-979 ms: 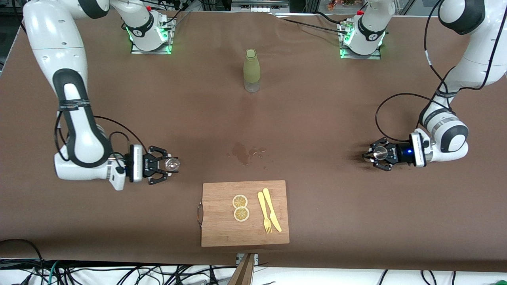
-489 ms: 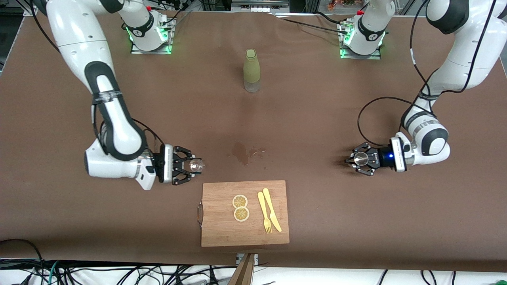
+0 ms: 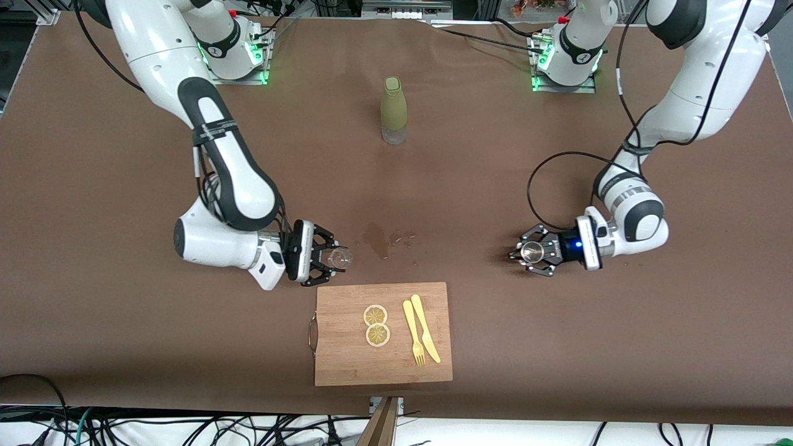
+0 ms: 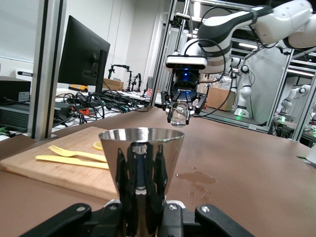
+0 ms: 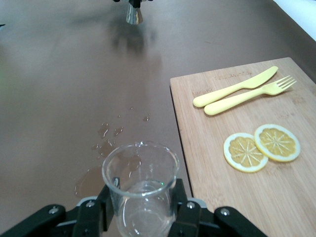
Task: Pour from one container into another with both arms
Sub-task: 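Lift the glass with the right gripper while the left gripper brings the jigger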
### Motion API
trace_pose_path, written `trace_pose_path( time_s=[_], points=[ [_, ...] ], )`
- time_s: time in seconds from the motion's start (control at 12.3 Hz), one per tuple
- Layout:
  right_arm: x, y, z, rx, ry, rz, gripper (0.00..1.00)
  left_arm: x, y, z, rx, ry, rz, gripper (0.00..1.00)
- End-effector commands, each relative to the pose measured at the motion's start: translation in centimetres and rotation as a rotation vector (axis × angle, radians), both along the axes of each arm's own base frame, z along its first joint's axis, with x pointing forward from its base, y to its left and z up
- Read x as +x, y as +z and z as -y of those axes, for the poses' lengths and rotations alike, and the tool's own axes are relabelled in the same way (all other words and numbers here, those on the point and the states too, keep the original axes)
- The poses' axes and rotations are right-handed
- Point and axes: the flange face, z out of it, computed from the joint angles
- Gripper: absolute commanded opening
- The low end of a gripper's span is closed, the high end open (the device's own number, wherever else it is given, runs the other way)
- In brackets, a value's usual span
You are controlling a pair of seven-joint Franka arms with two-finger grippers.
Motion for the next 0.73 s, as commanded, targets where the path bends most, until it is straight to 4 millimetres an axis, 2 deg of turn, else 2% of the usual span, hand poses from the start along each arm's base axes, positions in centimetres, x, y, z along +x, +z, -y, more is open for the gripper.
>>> trace_pose_path(
  time_s=[0.0,0.24,0.49,0.65],
  points=[
    [-1.1,2.0,-3.2,-0.066,-0.028,0.003,0.10,-0.6,1.1,3.3,0.007,0.035,0.002,0.00],
    [-2.1,2.8,-5.6,-0.118,-0.041,-0.006,0.10,-0.6,1.7,6.6,0.007,0.051,-0.002,0.00],
    [-3.5,4.8,-8.2,-0.192,-0.041,-0.009,0.10,-1.2,1.6,10.2,-0.001,0.071,0.004,0.00],
    [-4.2,5.5,-9.7,-0.236,-0.053,-0.014,0.10,-1.7,1.6,12.3,-0.009,0.080,0.008,0.00]
  ],
)
